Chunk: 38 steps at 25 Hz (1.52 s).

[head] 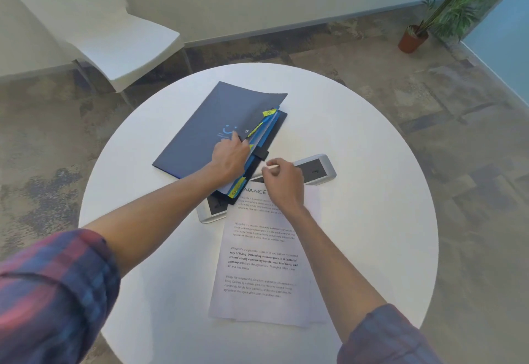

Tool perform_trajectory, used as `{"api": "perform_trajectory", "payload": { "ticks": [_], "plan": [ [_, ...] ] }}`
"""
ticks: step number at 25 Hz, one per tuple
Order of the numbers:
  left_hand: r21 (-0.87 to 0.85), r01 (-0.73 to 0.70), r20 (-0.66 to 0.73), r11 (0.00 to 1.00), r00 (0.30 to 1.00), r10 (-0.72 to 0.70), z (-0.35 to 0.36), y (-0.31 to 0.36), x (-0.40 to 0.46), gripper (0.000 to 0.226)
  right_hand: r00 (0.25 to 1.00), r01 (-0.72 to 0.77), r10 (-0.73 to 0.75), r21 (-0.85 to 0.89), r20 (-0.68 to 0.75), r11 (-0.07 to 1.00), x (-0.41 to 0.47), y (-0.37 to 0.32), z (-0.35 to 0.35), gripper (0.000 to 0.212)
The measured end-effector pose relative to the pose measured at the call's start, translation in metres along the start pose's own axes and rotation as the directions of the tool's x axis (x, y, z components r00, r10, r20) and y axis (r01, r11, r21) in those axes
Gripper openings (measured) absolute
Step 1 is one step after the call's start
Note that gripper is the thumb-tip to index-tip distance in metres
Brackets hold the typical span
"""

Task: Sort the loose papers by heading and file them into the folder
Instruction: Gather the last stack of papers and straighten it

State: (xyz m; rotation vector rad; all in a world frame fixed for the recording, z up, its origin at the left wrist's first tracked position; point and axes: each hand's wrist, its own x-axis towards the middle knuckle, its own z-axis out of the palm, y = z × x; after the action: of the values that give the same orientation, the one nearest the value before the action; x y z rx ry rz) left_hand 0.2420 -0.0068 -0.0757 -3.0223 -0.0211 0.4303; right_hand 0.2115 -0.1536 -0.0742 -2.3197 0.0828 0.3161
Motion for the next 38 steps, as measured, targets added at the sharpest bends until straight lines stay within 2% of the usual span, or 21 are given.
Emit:
{"api": "perform_trajectory", "payload": {
  "ticks": [3, 5, 8, 10, 12, 13, 15, 16, 17, 19, 22, 23, 24, 25, 27, 30, 34, 36, 38],
  "plan": [
    [-0.024, 0.079, 0.110, 0.997, 0.991, -0.076, 0.022, 0.001, 0.000, 0.071, 0.997, -0.001, 0.010, -0.114, 0.075, 0.994, -0.035, 0.035, 0.000, 0.028],
    [-0.031, 0.062, 0.098, 0.998, 0.993, -0.059, 0.030, 0.005, -0.015, 0.078, 0.996, 0.029, -0.009, -0.208, 0.092, 0.978, -0.059, 0.059, 0.000, 0.030],
    [-0.120, 0.004, -0.115, 0.993, 0.993, -0.018, 0.037, 0.011, -0.065, 0.059, 0.996, 0.051, -0.027, -0.293, 0.083, 0.955, -0.093, 0.091, -0.002, 0.037],
    [-0.237, 0.052, -0.209, 0.970, 0.972, -0.103, 0.052, 0.016, -0.106, 0.045, 0.998, 0.026, -0.004, -0.335, 0.067, 0.942, -0.112, 0.106, -0.004, 0.043],
    [-0.329, 0.183, -0.114, 0.926, 0.966, -0.232, 0.074, 0.022, -0.143, 0.046, 0.997, -0.015, 0.042, -0.373, 0.064, 0.928, -0.124, 0.116, -0.005, 0.051],
    [-0.320, 0.249, -0.037, 0.914, 0.961, -0.275, 0.085, 0.026, -0.157, 0.051, 0.996, -0.030, 0.061, -0.387, 0.069, 0.922, -0.129, 0.119, -0.006, 0.054],
    [-0.282, 0.331, 0.107, 0.901, 0.944, -0.313, 0.103, 0.033, -0.181, 0.058, 0.994, -0.034, 0.072, -0.399, 0.082, 0.917, -0.136, 0.121, -0.007, 0.057],
    [-0.316, 0.356, 0.153, 0.879, 0.934, -0.324, 0.110, 0.037, -0.188, 0.059, 0.993, -0.032, 0.074, -0.403, 0.089, 0.915, -0.138, 0.121, -0.007, 0.058],
    [-0.401, 0.380, 0.169, 0.834, 0.925, -0.340, 0.115, 0.041, -0.192, 0.058, 0.993, -0.030, 0.074, -0.409, 0.093, 0.912, -0.140, 0.121, -0.006, 0.059],
    [-0.630, 0.420, 0.193, 0.653, 0.899, -0.393, 0.114, 0.047, -0.196, 0.048, 0.993, -0.029, 0.075, -0.418, 0.094, 0.908, -0.143, 0.121, -0.006, 0.060],
    [-0.855, 0.470, 0.349, 0.221, 0.834, -0.427, 0.103, 0.051, -0.194, 0.035, 0.991, -0.040, 0.088, -0.401, 0.101, 0.915, -0.144, 0.121, -0.007, 0.062],
    [-0.870, 0.484, 0.408, 0.095, 0.814, -0.413, 0.100, 0.052, -0.196, 0.033, 0.991, -0.039, 0.087, -0.389, 0.106, 0.921, -0.144, 0.122, -0.007, 0.064],
    [-0.875, 0.484, 0.436, 0.023, 0.807, -0.399, 0.100, 0.052, -0.198, 0.030, 0.991, -0.038, 0.083, -0.369, 0.107, 0.929, -0.145, 0.122, -0.008, 0.064],
    [-0.882, 0.471, 0.434, 0.003, 0.815, -0.384, 0.100, 0.053, -0.202, 0.024, 0.991, -0.040, 0.080, -0.345, 0.103, 0.938, -0.146, 0.122, -0.009, 0.064],
    [-0.904, 0.426, 0.391, 0.027, 0.852, -0.347, 0.103, 0.055, -0.209, 0.011, 0.996, -0.043, 0.065, -0.295, 0.068, 0.955, -0.149, 0.124, -0.012, 0.062],
    [-0.943, 0.332, 0.314, 0.012, 0.904, -0.289, 0.096, 0.058, -0.225, 0.010, 0.998, -0.065, 0.063, -0.249, -0.016, 0.966, -0.155, 0.128, -0.021, 0.062],
    [-0.953, 0.249, 0.288, -0.170, 0.921, -0.263, 0.086, 0.058, -0.243, 0.013, 0.987, -0.162, 0.163, -0.178, -0.011, 0.971, -0.164, 0.134, -0.036, 0.074],
    [-0.933, 0.212, 0.284, -0.291, 0.930, -0.233, 0.080, 0.057, -0.250, 0.014, 0.976, -0.216, 0.217, -0.013, 0.033, 0.976, -0.166, 0.138, -0.044, 0.068],
    [-0.911, 0.199, 0.284, -0.361, 0.938, -0.200, 0.074, 0.058, -0.254, 0.015, 0.965, -0.256, 0.226, 0.304, 0.131, 0.918, -0.166, 0.140, -0.051, 0.044]
  ]
}}
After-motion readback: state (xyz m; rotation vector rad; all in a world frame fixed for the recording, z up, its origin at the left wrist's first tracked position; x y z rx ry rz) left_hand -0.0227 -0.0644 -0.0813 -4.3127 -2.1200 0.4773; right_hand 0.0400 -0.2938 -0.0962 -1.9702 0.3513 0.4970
